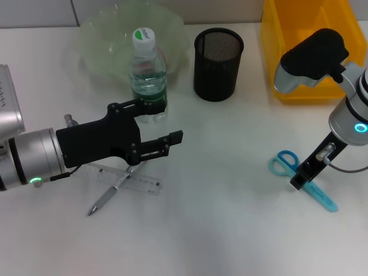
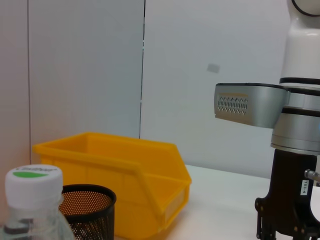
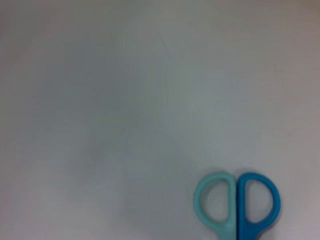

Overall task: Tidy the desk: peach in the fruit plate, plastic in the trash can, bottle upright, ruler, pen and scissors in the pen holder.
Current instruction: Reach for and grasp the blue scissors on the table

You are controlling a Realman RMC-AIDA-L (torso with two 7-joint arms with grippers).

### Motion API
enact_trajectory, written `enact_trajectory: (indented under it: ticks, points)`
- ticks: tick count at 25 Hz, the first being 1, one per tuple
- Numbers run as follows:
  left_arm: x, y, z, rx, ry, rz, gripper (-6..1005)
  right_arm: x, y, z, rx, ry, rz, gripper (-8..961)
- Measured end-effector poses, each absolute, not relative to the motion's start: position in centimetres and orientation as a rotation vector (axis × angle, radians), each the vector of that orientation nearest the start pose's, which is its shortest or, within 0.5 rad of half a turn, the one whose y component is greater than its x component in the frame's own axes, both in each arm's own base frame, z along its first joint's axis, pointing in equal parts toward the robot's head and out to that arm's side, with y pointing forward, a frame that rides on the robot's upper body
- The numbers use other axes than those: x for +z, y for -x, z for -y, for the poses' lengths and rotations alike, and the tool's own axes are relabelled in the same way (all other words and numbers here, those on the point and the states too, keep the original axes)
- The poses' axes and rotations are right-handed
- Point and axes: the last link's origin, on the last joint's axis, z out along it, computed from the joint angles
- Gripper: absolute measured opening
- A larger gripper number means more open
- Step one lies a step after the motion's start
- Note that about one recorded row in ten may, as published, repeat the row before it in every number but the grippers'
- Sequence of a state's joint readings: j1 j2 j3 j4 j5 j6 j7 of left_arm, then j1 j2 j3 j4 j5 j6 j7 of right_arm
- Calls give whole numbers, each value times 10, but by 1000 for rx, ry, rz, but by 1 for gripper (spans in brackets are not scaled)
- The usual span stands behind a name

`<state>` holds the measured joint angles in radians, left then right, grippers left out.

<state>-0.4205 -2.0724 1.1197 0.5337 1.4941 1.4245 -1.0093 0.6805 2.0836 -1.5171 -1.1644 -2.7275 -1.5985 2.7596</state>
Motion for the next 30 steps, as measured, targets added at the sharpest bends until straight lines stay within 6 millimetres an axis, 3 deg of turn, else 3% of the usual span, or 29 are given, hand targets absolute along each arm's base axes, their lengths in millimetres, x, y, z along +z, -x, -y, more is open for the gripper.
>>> enact_trajectory:
  ticks: [30]
  points:
    - [-39,254,-311,-843,2653,294,724,-32,-205,-345,-879,2462,-1113,437]
